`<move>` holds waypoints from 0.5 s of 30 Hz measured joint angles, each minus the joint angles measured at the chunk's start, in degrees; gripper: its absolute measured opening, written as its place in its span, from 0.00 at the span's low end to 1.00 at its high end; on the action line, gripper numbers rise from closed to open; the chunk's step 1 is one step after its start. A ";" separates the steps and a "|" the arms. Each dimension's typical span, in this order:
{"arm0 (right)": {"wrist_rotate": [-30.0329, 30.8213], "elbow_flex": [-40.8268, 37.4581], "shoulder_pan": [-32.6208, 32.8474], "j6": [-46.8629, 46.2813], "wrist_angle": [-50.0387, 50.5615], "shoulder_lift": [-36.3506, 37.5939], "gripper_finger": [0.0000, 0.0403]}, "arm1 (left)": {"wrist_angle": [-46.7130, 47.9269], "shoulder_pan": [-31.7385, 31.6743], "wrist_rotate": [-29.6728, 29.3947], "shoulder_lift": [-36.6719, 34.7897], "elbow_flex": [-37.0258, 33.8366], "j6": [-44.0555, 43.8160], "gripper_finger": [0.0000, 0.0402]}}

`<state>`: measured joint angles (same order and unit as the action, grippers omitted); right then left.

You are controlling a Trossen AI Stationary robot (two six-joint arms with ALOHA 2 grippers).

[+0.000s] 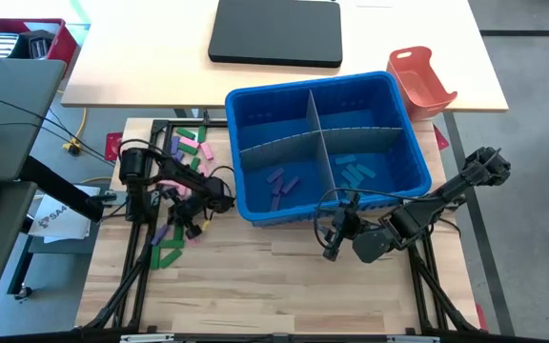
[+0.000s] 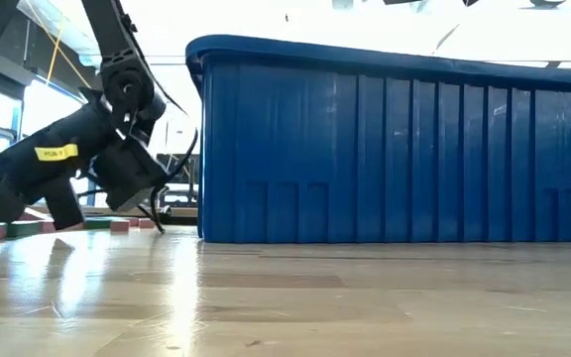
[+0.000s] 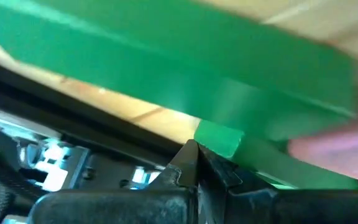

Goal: Sort blocks
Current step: Put the purple block into the blue bin with the other purple block

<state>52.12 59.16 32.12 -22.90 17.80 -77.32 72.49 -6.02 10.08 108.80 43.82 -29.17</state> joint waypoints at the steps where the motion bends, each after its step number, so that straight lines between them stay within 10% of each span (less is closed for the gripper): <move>1: 0.09 0.00 0.00 0.00 0.00 0.00 0.42 | -0.10 0.73 0.52 -0.01 0.78 -0.44 0.00; 15: 0.26 0.00 -0.02 0.44 0.02 0.00 0.42 | 3.49 7.84 -1.20 -3.49 4.27 -4.68 0.00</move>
<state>52.38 59.16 32.10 -22.46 17.82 -77.32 75.98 1.82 8.88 105.31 48.10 -33.85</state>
